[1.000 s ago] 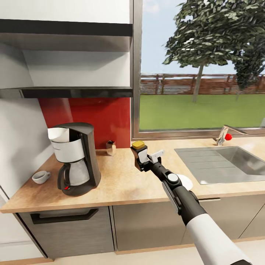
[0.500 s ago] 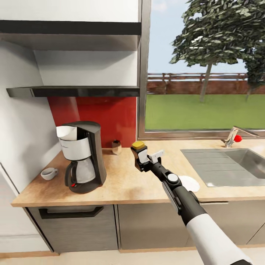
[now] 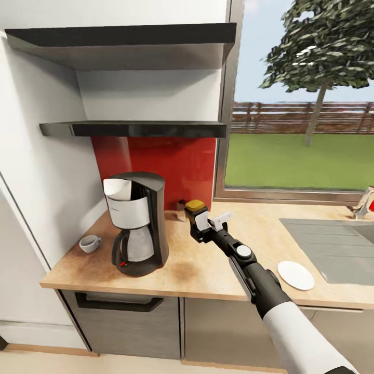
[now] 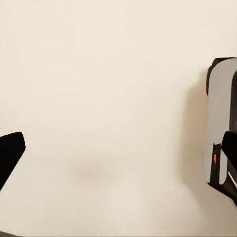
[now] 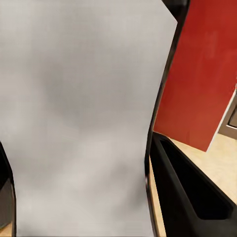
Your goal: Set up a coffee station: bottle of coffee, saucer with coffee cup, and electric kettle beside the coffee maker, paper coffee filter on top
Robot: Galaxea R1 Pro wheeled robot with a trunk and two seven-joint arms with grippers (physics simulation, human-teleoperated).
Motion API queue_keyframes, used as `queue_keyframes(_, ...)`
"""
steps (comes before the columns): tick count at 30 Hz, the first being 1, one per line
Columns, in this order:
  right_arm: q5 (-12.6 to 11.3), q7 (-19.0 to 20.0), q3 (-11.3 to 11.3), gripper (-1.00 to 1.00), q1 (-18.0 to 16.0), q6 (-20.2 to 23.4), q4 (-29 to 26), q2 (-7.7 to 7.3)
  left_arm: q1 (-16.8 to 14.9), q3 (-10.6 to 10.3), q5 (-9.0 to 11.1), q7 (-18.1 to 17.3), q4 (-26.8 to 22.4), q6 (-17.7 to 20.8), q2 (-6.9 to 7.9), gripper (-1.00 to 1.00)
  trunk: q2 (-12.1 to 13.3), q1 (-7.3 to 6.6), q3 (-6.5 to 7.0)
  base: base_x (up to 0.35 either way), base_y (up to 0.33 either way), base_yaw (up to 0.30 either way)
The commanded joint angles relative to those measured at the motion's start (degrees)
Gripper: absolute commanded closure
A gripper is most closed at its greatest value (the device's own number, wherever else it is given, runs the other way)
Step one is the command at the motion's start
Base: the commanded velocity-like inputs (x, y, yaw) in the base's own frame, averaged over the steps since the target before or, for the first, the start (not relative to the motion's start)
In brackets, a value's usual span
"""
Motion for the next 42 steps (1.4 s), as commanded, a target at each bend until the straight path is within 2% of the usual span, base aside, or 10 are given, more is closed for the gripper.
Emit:
queue_keyframes(1, 0.2, 0.1, -0.1, 1.00, 0.0, 0.3, 0.3, 0.04, 0.0, -0.5, 0.6, -0.2, 0.1, -0.3, -0.01, -1.00, -0.1, 0.06, -0.11, 0.249, 0.061, 0.019)
queue_keyframes(7, 0.0, -1.1, -0.3, 1.00, 0.0, -1.6, 8.1, 0.63, 0.0, -0.5, 0.6, -0.2, 0.2, -0.3, 0.01, -1.00, -0.1, 0.06, -0.11, 0.081, 0.016, 0.005)
queue_keyframes(11, -0.2, -4.0, -0.3, 1.00, 0.0, -5.5, 9.4, 0.71, 0.0, -0.5, 0.6, -0.2, 0.2, -0.2, -0.05, -1.00, -0.1, 0.06, -0.11, 0.006, 0.001, 0.000)
queue_keyframes(15, -0.9, -5.1, -0.3, 1.00, 0.0, -6.7, 9.6, 0.72, 0.0, -0.5, 0.6, -0.2, 0.2, -0.2, -0.12, -1.00, -0.1, 0.06, -0.11, 0.006, 0.000, 0.000)
queue_keyframes(17, -2.1, -5.2, -0.4, 1.00, 0.0, -6.9, 9.6, 0.72, 0.0, -0.5, 0.6, -0.2, 0.2, -0.2, -0.12, -1.00, -0.1, 0.06, -0.11, 0.070, 0.000, 0.000)
queue_keyframes(20, -6.8, -5.3, -0.4, 1.00, 0.0, -7.0, 9.7, 0.71, 0.0, -0.5, 0.6, -0.2, 0.3, -0.2, -0.16, -1.00, -0.1, 0.06, -0.11, 0.151, 0.000, 0.000)
queue_keyframes(23, -10.4, -5.3, -0.4, 1.00, 0.0, -7.0, 9.6, 0.65, 0.0, -0.5, 0.5, -0.2, 0.3, -0.2, -0.20, -1.00, -0.1, 0.06, -0.11, 0.218, 0.000, 0.000)
queue_keyframes(26, -11.9, -5.3, -0.3, 1.00, 0.0, -7.1, 9.7, 0.61, 0.0, -0.5, 0.6, -0.3, 0.3, -0.1, -0.22, -1.00, -0.1, 0.06, -0.11, 0.244, 0.000, 0.000)
queue_keyframes(42, -12.6, -5.3, -0.3, 1.00, 0.0, -7.1, 9.9, 0.46, 0.0, -0.5, 0.6, -0.2, 0.2, 0.3, -0.29, -1.00, -0.1, 0.06, -0.11, 0.069, 0.000, 0.000)
